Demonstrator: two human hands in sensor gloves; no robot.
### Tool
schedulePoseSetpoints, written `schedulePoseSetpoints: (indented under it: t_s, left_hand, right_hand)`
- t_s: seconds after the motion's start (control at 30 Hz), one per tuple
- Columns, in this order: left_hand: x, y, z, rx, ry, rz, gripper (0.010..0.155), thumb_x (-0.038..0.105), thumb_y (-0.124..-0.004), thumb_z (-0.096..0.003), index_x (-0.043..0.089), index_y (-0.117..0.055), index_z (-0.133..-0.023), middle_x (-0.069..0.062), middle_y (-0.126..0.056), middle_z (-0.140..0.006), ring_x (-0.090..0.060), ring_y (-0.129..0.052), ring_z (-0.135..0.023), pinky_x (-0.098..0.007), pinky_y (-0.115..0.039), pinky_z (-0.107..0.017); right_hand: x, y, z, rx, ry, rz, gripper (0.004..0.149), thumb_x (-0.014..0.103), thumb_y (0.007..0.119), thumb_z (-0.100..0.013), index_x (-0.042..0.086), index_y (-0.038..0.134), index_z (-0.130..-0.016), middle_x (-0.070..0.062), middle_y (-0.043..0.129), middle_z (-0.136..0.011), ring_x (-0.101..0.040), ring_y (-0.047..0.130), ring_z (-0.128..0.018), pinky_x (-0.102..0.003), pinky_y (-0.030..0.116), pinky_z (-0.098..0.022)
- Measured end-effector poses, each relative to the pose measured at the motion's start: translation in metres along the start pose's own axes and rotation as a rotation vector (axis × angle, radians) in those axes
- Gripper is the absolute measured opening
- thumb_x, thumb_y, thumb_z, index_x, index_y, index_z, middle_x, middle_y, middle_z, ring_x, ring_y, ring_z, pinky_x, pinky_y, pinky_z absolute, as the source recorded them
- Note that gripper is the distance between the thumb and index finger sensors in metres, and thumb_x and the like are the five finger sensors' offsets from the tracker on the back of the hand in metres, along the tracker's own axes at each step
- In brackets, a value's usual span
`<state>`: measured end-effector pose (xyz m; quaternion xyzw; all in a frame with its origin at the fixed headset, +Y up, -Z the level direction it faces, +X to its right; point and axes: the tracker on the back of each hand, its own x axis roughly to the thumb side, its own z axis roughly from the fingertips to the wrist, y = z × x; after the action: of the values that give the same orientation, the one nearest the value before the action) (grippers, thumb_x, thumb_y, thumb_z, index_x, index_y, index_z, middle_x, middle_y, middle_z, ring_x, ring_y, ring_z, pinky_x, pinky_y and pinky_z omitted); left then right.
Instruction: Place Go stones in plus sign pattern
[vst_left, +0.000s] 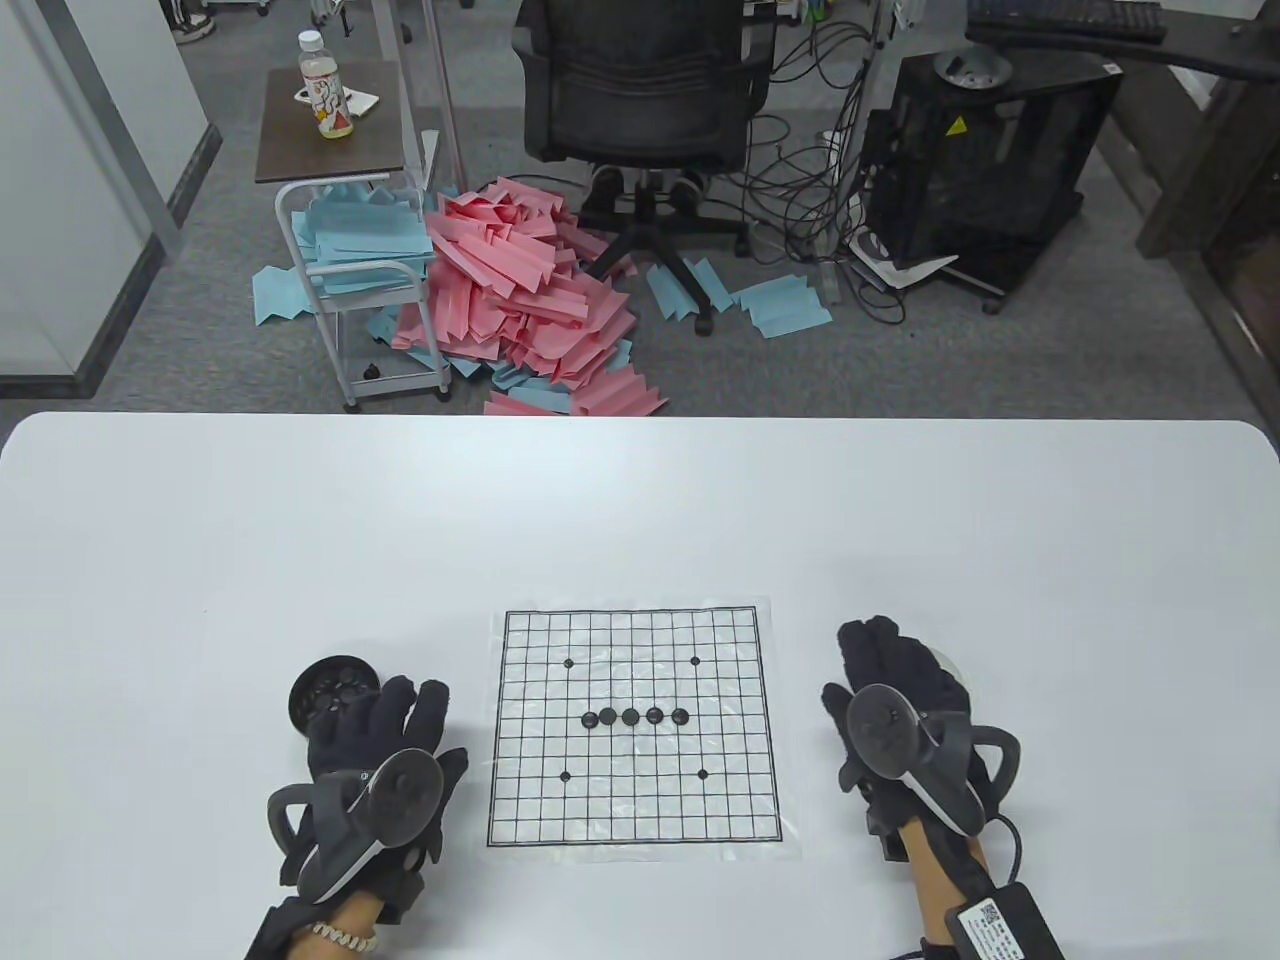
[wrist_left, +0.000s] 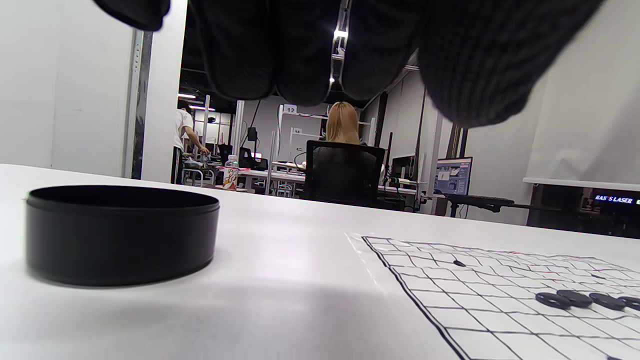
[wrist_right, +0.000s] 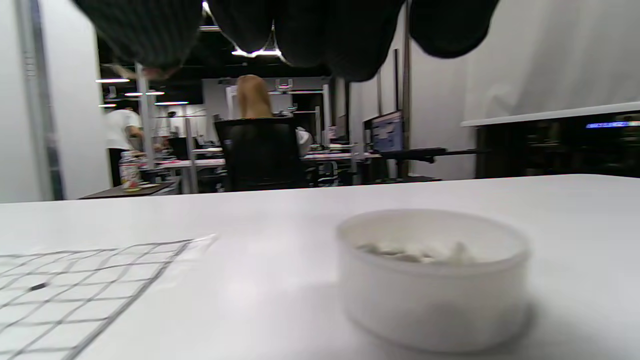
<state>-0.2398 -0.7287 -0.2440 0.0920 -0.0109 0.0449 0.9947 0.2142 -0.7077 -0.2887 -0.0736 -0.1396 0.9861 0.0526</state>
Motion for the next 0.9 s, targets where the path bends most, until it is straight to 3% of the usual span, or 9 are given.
schedulePoseSetpoints:
  t_s: [0.2, 0.37, 0.77, 0.9]
  left_hand:
    - [0.000, 0.000, 0.002, 0.008, -0.007, -0.009, 0.072, 0.053, -0.083, -0.0387, 0.029, -0.066, -0.104, -0.012, -0.070, -0.114, -0.041, -0.077, -0.101, -0.072, -0.051, -0.070]
    - [-0.001, 0.001, 0.002, 0.018, -0.001, -0.009, 0.072, 0.053, -0.084, -0.0387, 0.029, -0.067, -0.104, -0.012, -0.070, -0.114, -0.041, -0.077, -0.101, -0.072, -0.051, -0.070]
    - [-0.005, -0.006, -0.001, -0.013, 0.027, -0.042, 0.071, 0.053, -0.084, -0.0388, 0.029, -0.067, -0.104, -0.013, -0.070, -0.114, -0.042, -0.077, -0.101, -0.071, -0.051, -0.071]
    - [-0.006, -0.005, -0.002, -0.016, 0.029, -0.051, 0.071, 0.053, -0.084, -0.0387, 0.029, -0.067, -0.104, -0.009, -0.071, -0.114, -0.041, -0.077, -0.101, -0.071, -0.051, -0.071]
  right_hand:
    - [-0.040, 0.024, -0.013, 0.131, 0.212, 0.011, 0.050, 0.040, 0.088, -0.042, 0.036, 0.080, -0.091, 0.004, 0.089, -0.091, -0.013, 0.093, -0.061, -0.039, 0.079, -0.052]
    - [-0.047, 0.044, -0.022, 0.207, 0.284, 0.053, 0.048, 0.039, 0.089, -0.041, 0.038, 0.082, -0.089, 0.008, 0.091, -0.090, -0.010, 0.093, -0.056, -0.034, 0.080, -0.047]
    - [-0.032, 0.059, -0.051, 0.384, 0.396, 0.174, 0.050, 0.037, 0.094, -0.039, 0.037, 0.084, -0.088, 0.007, 0.091, -0.090, -0.010, 0.094, -0.053, -0.032, 0.081, -0.043]
    - [-0.033, 0.064, -0.058, 0.407, 0.427, 0.182, 0.047, 0.038, 0.095, -0.037, 0.037, 0.088, -0.083, 0.007, 0.092, -0.087, -0.010, 0.094, -0.050, -0.032, 0.081, -0.042]
